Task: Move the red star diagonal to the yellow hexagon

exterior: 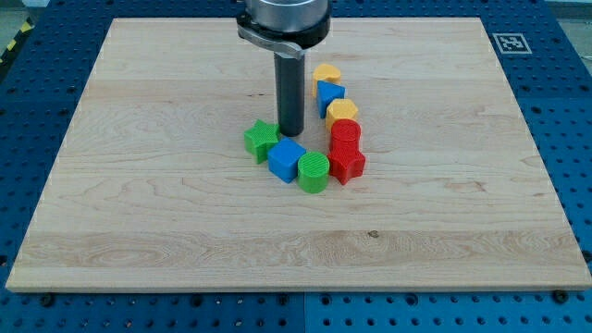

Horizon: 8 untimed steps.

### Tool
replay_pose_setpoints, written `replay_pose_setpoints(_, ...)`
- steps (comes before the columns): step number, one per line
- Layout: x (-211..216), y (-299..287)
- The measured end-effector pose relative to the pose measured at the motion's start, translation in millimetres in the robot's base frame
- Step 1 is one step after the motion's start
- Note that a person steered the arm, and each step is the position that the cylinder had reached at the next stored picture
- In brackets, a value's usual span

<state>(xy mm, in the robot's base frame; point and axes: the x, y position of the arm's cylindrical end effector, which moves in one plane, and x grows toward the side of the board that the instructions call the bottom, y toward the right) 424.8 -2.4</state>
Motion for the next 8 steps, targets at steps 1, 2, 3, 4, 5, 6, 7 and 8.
replay_pose_setpoints(1, 13, 23)
replay_pose_setpoints(2, 40, 24)
replay_pose_setpoints(3, 66, 57)
replay_pose_setpoints(4, 67, 72)
replay_pose_setpoints(5, 92, 97)
replay_pose_setpoints(6, 96, 105)
replay_pose_setpoints(7, 119, 110)
replay_pose_setpoints(8, 138, 119)
